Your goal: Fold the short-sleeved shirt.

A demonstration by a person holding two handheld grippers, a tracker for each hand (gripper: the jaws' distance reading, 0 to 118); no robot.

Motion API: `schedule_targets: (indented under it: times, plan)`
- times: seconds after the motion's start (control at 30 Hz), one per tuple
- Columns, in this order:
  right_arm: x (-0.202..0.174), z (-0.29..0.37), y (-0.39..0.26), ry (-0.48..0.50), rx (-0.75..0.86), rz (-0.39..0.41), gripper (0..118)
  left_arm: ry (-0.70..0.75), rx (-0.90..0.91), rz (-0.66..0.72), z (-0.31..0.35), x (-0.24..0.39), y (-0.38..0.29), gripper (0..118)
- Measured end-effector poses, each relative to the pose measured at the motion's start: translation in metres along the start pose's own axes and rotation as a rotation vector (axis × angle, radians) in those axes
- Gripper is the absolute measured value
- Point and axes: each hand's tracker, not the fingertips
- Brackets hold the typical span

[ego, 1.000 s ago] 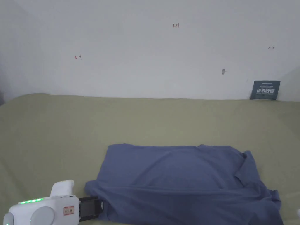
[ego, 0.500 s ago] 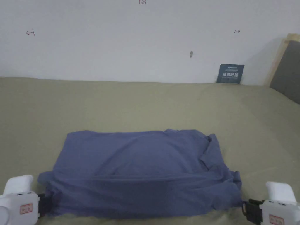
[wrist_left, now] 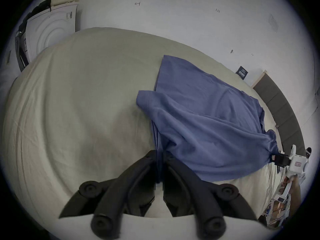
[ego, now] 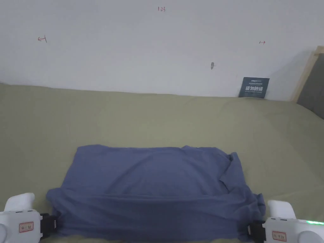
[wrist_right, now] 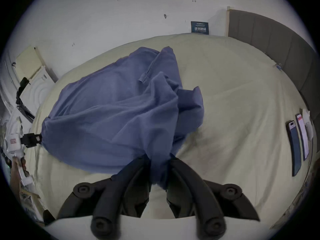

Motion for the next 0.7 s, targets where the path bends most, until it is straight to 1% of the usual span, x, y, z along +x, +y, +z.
schedule_targets:
  times: [0.13,0.27,0.4,0.5,0.6,0.7]
  plan:
    - [0.003,0.015,0.003,0.021,-0.009,0.026,15,-0.011,0.014,-0.009,0.011,-0.003,0.003,8]
    - [0.006,0.034,0.010,0.034,0.005,0.045,15,-0.029,0.041,0.011,0.025,-0.007,0.004,7]
    - [0.012,0.049,0.016,0.053,0.008,0.044,15,-0.049,0.043,0.011,0.035,-0.011,0.002,7]
    - [0.012,0.056,0.014,0.041,-0.001,0.066,15,-0.044,0.055,-0.011,0.041,-0.007,-0.003,7]
    - [0.016,0.064,0.008,0.042,0.000,0.067,15,-0.065,0.086,0.004,0.053,-0.006,-0.011,7]
    - [0.018,0.076,0.001,0.039,-0.002,0.063,15,-0.061,0.077,-0.019,0.066,-0.004,-0.024,7]
